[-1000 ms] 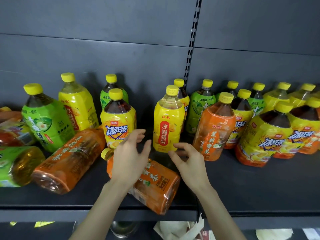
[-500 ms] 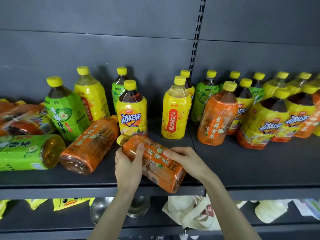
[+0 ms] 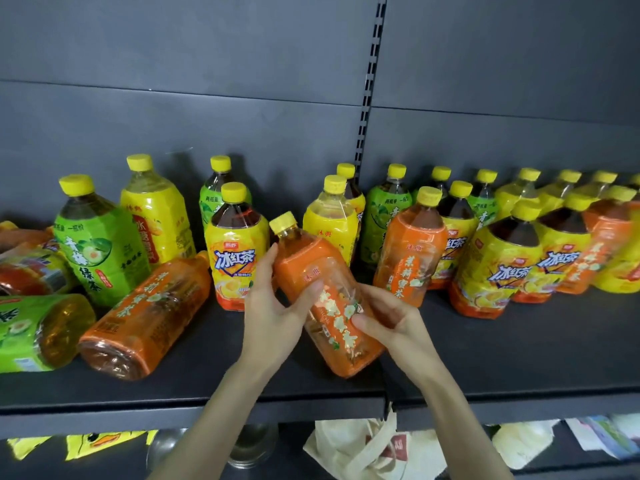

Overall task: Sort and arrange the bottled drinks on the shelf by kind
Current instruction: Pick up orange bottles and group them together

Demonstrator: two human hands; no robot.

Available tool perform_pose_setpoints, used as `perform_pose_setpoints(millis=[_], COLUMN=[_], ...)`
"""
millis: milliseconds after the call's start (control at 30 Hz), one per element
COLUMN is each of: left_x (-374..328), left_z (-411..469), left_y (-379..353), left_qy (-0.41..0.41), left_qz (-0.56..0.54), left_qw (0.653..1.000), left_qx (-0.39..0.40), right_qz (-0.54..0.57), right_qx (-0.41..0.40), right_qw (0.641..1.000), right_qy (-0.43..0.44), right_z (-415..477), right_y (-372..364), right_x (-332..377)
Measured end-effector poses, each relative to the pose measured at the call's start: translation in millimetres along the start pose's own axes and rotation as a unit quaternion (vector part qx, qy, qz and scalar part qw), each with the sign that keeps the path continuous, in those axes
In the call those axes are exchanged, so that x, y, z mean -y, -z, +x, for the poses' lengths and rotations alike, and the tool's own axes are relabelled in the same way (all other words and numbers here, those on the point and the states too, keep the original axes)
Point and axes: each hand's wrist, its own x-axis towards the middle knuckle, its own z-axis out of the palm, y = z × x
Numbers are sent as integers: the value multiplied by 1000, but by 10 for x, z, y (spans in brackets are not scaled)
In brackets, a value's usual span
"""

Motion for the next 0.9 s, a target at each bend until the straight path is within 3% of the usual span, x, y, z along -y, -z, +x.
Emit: perform_pose_setpoints(millis=[167,400,733,900], left_x=[-33,-7,24,43], left_z=[230,356,329,169], left_y=[-202,-371,-366,-251], left_qy=[-51,-127,-101,-104], left_qz=[10,106,98,165], left_qw=[994,972,979,972], left_qx=[101,169,151,133], right_qz=[-9,-71,-203,-330], right_qx=[-41,-86,-101,-150], right_qw=[999,993,972,929], right_qy=[26,47,65,70], right_z=[62,52,82,-83], right_y=[172,268,257,196], right_x=[-72,-275,-264,-209])
